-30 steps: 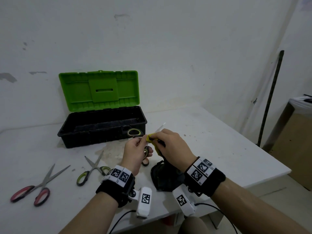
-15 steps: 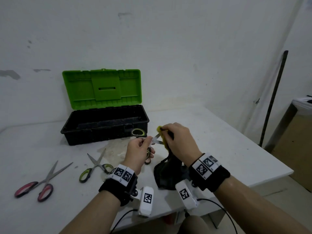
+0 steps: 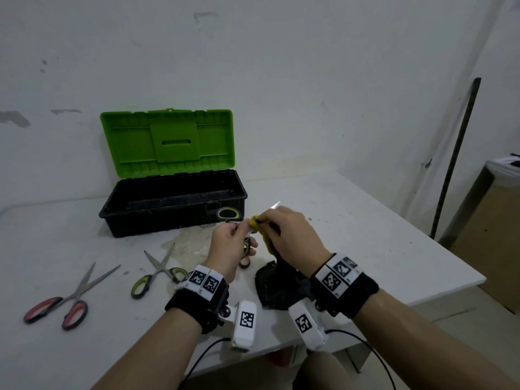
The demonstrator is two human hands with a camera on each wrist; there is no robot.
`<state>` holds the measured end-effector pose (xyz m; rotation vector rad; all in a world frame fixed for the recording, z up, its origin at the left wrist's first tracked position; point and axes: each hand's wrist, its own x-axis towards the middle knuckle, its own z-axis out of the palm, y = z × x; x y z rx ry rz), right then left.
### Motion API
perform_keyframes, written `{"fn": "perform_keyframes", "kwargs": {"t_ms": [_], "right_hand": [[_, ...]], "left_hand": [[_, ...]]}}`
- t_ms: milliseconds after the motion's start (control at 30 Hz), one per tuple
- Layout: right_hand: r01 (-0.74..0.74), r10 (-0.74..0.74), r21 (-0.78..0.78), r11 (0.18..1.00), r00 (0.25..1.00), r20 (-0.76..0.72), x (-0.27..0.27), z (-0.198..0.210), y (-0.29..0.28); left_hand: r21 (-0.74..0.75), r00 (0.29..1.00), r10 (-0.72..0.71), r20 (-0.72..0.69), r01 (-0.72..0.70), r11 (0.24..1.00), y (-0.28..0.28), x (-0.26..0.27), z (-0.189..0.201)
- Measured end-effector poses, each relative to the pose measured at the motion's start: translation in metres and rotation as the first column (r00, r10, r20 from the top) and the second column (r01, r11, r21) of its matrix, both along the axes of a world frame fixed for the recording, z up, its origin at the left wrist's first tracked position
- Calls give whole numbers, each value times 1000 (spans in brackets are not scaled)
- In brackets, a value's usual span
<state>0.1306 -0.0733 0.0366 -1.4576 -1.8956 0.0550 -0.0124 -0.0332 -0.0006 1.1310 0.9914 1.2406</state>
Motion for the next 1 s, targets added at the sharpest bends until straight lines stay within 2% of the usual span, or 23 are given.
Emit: {"fn": "perform_keyframes", "kwargs": {"t_ms": [100,267,333,467,533,700,767,900,1000], "right_hand": [[62,-62,3,998,998,24,1,-3,4],[255,-256,-33,966,965,-55,23,9,17],[214,-214,-11,977,974,-71,21,11,12],[68,-67,-38,997,998,21,-5,2,-4],[84,-82,-46,995,996,34,-6,0,-2],[246,-247,-58,968,969,-14,20,11,16],[211,-212,-30,977,976,-43,21,12,14],[42,-43,-38,998,999,-22,-3,9,-1],[63,-63,-67,996,998,3,-4,5,2]], "left_hand": [[-31,999,-34,-5,34,999,1,1,-2],[-33,999,-14,-31,13,999,0,-3,-6],[-22,999,4,-33,-4,1000,1,-3,-6],[-10,999,-25,-34,24,1000,3,3,-5],[-9,998,-41,-55,41,999,1,4,-4],[2,995,-4,-100,4,1000,-3,-3,-3],[-3,995,11,-97,-12,1000,-2,-4,-2],[6,998,-8,-59,8,1000,1,-1,1],[7,996,-33,-78,34,999,-1,0,4]]}}
